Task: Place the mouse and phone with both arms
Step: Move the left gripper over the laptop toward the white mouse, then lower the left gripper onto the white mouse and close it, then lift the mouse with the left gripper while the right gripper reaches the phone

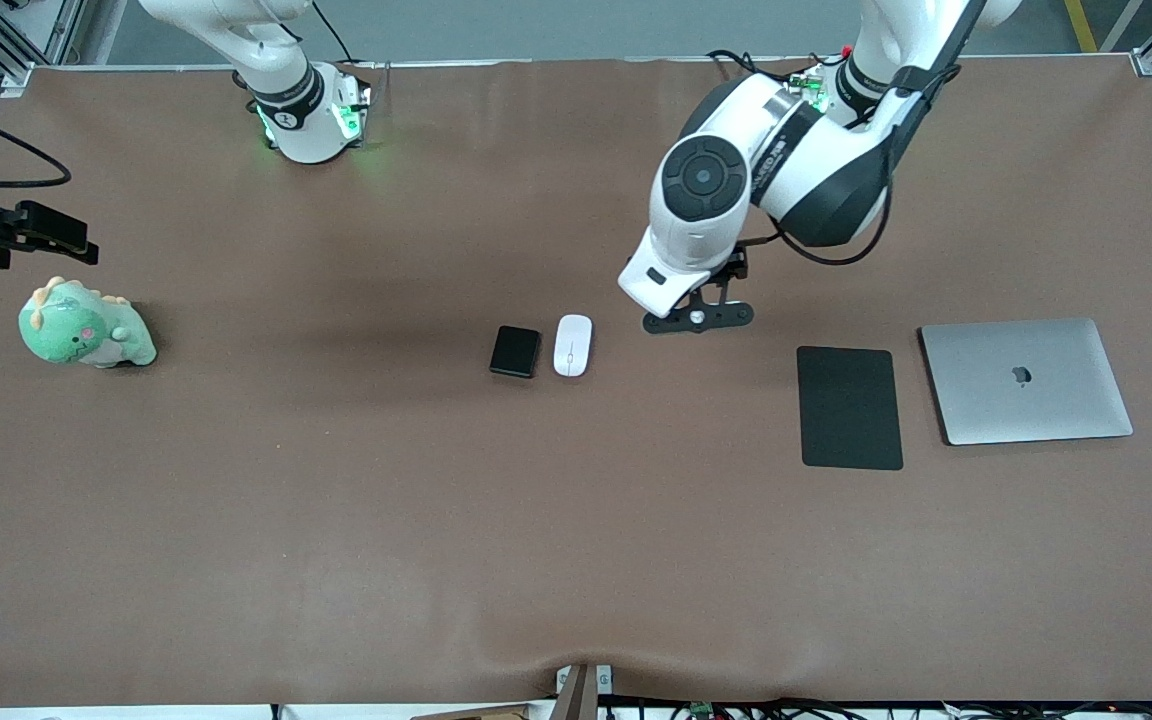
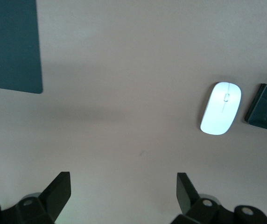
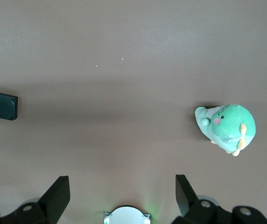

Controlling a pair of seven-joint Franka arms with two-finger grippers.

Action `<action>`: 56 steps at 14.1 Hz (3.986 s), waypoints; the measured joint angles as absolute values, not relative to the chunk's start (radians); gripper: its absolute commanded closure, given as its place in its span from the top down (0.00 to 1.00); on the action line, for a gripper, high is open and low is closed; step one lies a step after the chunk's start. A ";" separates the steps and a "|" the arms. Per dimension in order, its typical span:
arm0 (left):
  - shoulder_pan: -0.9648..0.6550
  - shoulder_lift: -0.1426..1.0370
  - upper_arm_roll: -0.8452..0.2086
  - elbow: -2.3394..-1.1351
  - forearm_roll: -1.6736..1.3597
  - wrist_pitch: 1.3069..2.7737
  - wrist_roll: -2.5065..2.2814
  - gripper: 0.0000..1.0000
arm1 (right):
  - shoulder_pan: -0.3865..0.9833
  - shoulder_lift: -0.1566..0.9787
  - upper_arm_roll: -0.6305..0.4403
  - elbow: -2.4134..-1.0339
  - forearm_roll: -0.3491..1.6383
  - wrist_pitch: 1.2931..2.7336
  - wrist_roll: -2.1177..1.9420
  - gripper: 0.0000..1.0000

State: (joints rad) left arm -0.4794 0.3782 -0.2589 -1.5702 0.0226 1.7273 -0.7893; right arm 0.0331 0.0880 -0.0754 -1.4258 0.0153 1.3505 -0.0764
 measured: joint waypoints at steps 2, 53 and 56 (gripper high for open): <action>-0.498 0.395 -0.259 -1.570 0.023 1.754 -0.819 1.00 | 0.033 0.088 -0.075 -1.426 0.016 1.351 -0.077 1.00; -0.689 0.859 -0.235 -1.434 0.212 2.249 -0.886 1.00 | 0.055 0.183 -0.071 -1.444 0.066 1.337 -0.075 1.00; -0.689 0.867 -0.234 -1.436 0.212 2.248 -0.886 1.00 | 0.078 0.183 -0.070 -1.465 0.093 1.332 -0.025 1.00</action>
State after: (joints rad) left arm -0.6894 0.8666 -0.2344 -1.4359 0.2118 2.2481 -0.8858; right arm 0.0782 0.1835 -0.0702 -1.4654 0.0932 1.3320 -0.0255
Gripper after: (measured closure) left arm 0.000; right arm 0.000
